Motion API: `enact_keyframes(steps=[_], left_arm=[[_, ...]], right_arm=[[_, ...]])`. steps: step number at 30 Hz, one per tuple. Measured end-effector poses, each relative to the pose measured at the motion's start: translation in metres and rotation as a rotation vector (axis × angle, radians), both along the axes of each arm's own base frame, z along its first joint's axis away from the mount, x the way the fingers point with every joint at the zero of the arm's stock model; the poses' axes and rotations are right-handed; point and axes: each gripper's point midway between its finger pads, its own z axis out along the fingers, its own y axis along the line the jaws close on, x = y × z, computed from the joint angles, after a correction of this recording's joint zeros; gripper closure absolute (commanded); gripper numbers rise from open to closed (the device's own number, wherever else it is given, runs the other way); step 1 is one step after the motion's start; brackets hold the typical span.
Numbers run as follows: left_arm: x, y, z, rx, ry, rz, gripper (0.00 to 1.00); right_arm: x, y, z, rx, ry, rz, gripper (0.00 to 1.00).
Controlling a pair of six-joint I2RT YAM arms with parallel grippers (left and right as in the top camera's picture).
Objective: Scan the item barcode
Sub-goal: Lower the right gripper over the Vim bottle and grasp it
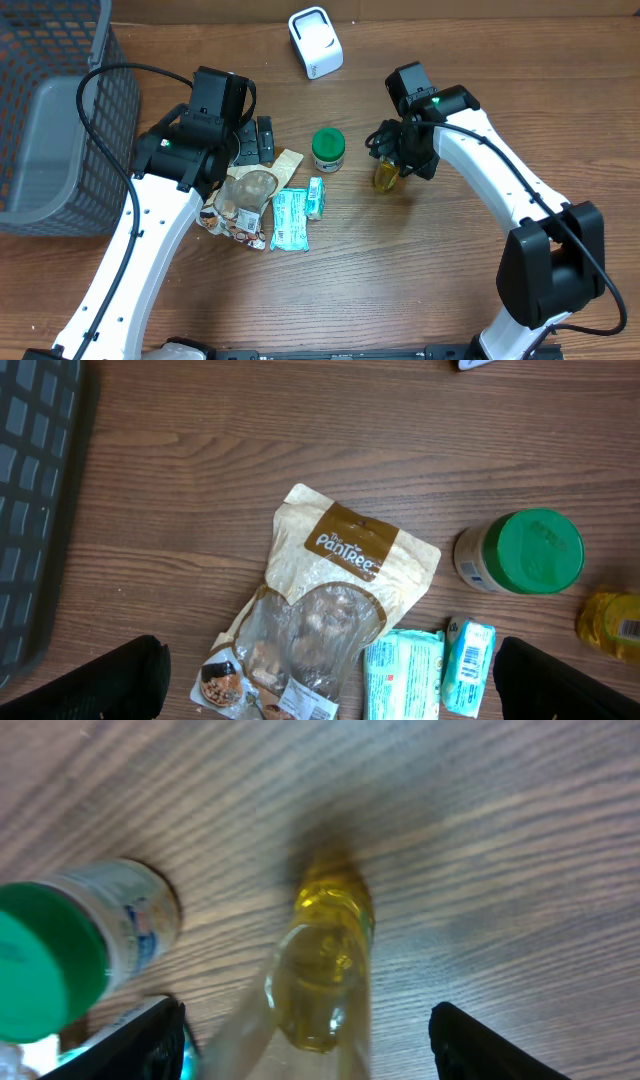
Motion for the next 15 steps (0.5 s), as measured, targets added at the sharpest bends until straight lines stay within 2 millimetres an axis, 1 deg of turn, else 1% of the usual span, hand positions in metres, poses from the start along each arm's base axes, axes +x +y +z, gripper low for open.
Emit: enact_keyframes(steps=[2, 7, 14, 15], left_arm=[[0.0, 0.0, 0.0, 0.0, 0.0, 0.0, 0.0], [0.0, 0.0, 0.0, 0.0, 0.0, 0.0, 0.0], [0.0, 0.0, 0.0, 0.0, 0.0, 0.0, 0.0], [0.0, 0.0, 0.0, 0.0, 0.0, 0.0, 0.0]], right_arm=[[-0.0012, 0.0003, -0.0012, 0.003, 0.005, 0.0, 0.36], [-0.0026, 0.0024, -0.0012, 0.015, 0.012, 0.002, 0.39], [-0.0032, 0.0029, -0.0012, 0.018, 0.015, 0.004, 0.6], [-0.0035, 0.0026, -0.0013, 0.016, 0.016, 0.007, 0.61]])
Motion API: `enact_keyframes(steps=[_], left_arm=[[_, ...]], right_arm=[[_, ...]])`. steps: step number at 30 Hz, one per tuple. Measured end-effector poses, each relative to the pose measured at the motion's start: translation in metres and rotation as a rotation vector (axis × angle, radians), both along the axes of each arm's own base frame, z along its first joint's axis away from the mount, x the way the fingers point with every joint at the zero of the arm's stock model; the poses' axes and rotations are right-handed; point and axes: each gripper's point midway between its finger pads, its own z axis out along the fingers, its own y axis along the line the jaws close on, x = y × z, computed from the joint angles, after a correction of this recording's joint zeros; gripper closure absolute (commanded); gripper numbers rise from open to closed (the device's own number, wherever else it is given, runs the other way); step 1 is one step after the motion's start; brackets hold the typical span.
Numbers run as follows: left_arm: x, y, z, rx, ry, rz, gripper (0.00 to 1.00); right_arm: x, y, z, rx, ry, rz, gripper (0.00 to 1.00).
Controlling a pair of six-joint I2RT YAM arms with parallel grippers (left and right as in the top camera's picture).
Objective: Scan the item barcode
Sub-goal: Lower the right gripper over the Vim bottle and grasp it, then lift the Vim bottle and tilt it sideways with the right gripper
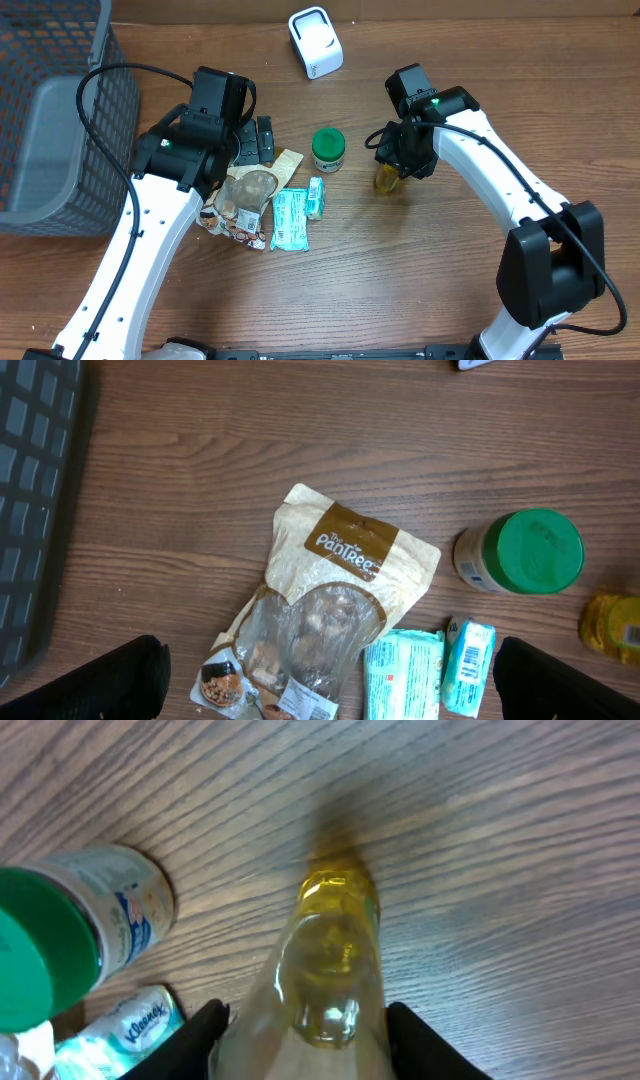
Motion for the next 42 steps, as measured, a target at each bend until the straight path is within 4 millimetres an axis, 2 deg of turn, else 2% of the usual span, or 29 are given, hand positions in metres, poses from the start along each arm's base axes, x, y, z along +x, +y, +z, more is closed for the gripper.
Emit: enact_keyframes(steps=[1, 2, 3, 15, 19, 21, 26, 30, 32, 37, 42], left_arm=[[0.0, 0.0, 0.0, 0.0, 0.0, 0.0, 0.0], [0.0, 0.0, 0.0, 0.0, 0.0, 0.0, 0.0], [0.0, 0.0, 0.0, 0.0, 0.0, 0.0, 0.0], [0.0, 0.0, 0.0, 0.0, 0.0, 0.0, 0.0], [0.0, 0.0, 0.0, 0.0, 0.0, 0.0, 0.0], [0.0, 0.0, 0.0, 0.0, 0.0, 0.0, 0.0], [0.0, 0.0, 0.0, 0.0, 0.0, 0.0, 0.0], [0.0, 0.0, 0.0, 0.0, 0.0, 0.0, 0.0], [0.0, 0.0, 0.0, 0.0, 0.0, 0.0, 0.0], [0.0, 0.0, 0.0, 0.0, 0.0, 0.0, 0.0], [0.0, 0.0, 0.0, 0.0, 0.0, 0.0, 0.0]], right_arm=[[0.0, 0.0, 0.0, -0.002, 0.002, -0.001, 0.62], [-0.001, 0.0, 0.0, 0.0, 0.005, -0.002, 0.71], [-0.001, 0.0, 0.0, 0.0, 0.005, -0.001, 0.74], [-0.005, 0.006, 0.0, 0.041, 0.023, 0.048, 0.75], [-0.009, 0.007, 0.007, 0.086, 0.03, 0.079, 0.75], [-0.008, 0.005, 0.017, 0.115, 0.013, 0.089, 0.75], [-0.015, -0.005, 0.061, 0.21, -0.066, 0.128, 0.76], [-0.032, -0.013, 0.098, 0.316, -0.121, 0.202, 0.75], [-0.04, -0.014, 0.109, 0.37, -0.134, 0.243, 0.75], [-0.062, -0.01, 0.125, 0.51, -0.126, 0.361, 0.75], [-0.093, 0.006, 0.138, 0.65, -0.103, 0.534, 0.75]])
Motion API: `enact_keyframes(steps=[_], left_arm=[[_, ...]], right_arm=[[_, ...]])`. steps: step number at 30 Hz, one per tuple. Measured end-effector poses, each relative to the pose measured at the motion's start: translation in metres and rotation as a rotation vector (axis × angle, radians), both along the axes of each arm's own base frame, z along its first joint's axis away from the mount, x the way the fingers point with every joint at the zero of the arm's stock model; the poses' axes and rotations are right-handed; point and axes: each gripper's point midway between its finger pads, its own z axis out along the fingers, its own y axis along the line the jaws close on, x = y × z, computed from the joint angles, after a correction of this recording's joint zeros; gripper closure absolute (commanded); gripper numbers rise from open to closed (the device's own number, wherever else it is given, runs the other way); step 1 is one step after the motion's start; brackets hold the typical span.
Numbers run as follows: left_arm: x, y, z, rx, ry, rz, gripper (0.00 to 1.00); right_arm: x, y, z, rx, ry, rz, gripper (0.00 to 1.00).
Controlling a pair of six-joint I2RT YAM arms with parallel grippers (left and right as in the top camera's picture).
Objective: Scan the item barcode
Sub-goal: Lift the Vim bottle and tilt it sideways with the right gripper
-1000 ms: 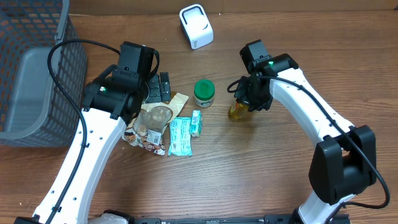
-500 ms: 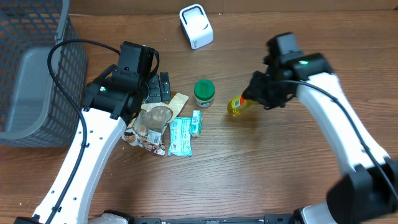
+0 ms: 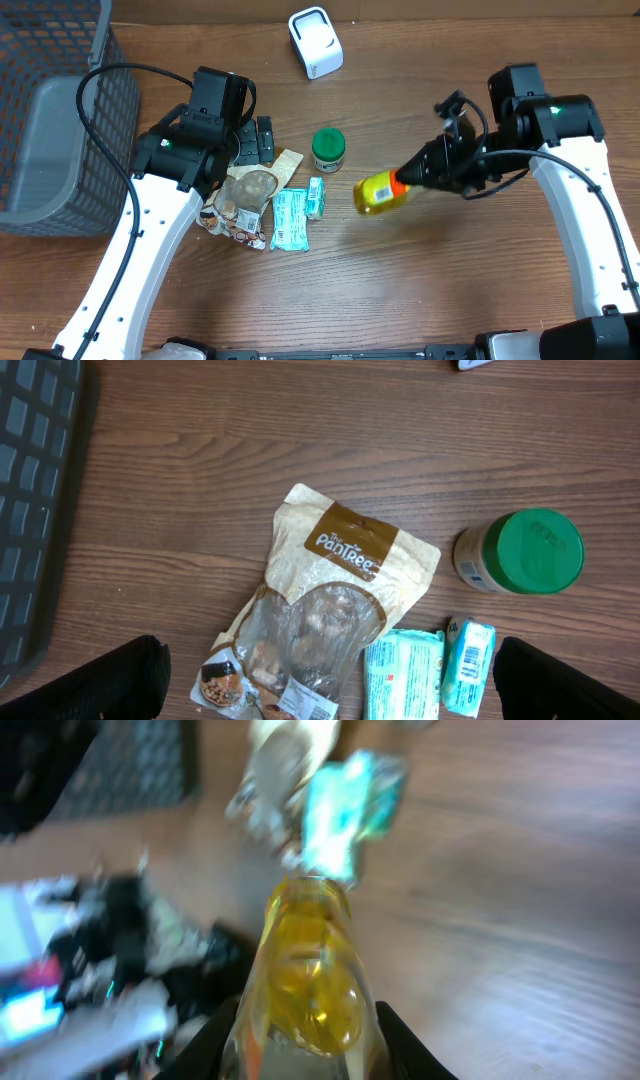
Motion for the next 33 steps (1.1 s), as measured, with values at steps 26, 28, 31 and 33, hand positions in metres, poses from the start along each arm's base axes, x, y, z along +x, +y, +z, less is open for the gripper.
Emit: enact_keyframes(steps=[26, 28, 31, 33], left_arm=[[0.001, -0.002, 0.001, -0.01, -0.006, -0.004, 0.0], [0.003, -0.005, 0.002, -0.023, -0.015, -0.009, 0.0], [0.006, -0.006, 0.004, -0.031, -0.03, -0.012, 0.0], [0.008, -0.006, 0.005, -0.033, -0.038, -0.01, 0.0]], right_arm=[[-0.023, 0.023, 0.032, 0.245, -0.136, 0.211, 0.75], [-0.025, 0.025, 0.033, 0.249, -0.127, 0.215, 0.75], [-0.028, 0.027, 0.033, 0.253, -0.119, 0.222, 0.75], [-0.029, 0.028, 0.034, 0.258, -0.118, 0.224, 0.75]])
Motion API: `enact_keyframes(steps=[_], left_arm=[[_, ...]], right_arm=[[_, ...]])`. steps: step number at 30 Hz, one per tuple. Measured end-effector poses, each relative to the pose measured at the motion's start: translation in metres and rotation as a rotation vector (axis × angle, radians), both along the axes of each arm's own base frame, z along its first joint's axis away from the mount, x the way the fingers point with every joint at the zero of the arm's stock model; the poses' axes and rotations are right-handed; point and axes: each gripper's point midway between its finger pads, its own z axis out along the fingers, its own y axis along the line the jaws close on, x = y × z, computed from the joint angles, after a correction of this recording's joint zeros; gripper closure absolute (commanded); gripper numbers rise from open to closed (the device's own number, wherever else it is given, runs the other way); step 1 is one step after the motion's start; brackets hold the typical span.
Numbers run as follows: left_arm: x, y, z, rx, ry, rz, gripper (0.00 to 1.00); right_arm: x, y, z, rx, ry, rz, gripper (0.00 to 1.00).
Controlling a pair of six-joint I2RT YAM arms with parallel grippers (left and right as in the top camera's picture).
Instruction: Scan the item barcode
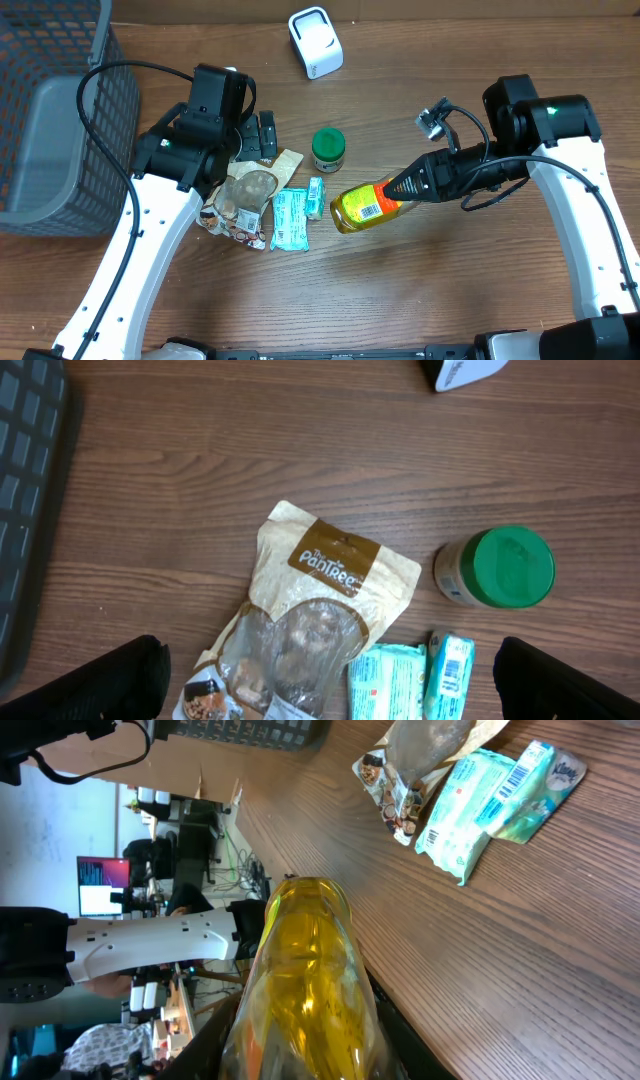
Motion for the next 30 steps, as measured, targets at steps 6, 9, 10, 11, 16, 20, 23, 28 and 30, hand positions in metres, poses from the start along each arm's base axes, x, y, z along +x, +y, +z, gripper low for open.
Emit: enact_keyframes(steps=[6, 9, 10, 11, 16, 20, 23, 28, 30], left_arm=[[0.003, 0.025, -0.002, -0.005, 0.012, 0.067, 0.0], [0.004, 0.05, -0.003, -0.004, 0.021, 0.134, 0.0], [0.004, 0.058, -0.003, -0.004, 0.024, 0.155, 0.0], [0.004, 0.065, -0.004, -0.003, 0.026, 0.174, 0.0], [0.001, 0.083, -0.006, -0.001, 0.042, 0.222, 0.0], [0.001, 0.083, -0.006, -0.001, 0.043, 0.221, 0.0], [0.001, 0.083, -0.006, -0.001, 0.043, 0.222, 0.0], [0.001, 0.083, -0.006, -0.001, 0.043, 0.222, 0.0], [0.001, 0.083, -0.006, -0.001, 0.043, 0.222, 0.0]], right_arm=[[0.0, 0.002, 0.001, 0.01, 0.0, 0.003, 0.75], [0.001, 0.003, 0.003, 0.021, -0.008, 0.003, 0.75], [0.001, 0.003, 0.004, 0.027, -0.01, 0.003, 0.75], [0.002, 0.004, 0.005, 0.034, -0.015, 0.003, 0.75], [0.003, 0.006, 0.009, 0.062, -0.02, 0.002, 0.75], [0.003, 0.007, 0.01, 0.067, -0.019, 0.002, 0.75], [0.003, 0.007, 0.01, 0.069, -0.019, 0.002, 0.75], [0.004, 0.008, 0.012, 0.081, -0.022, 0.002, 0.75], [0.004, 0.008, 0.012, 0.082, -0.022, 0.002, 0.75]])
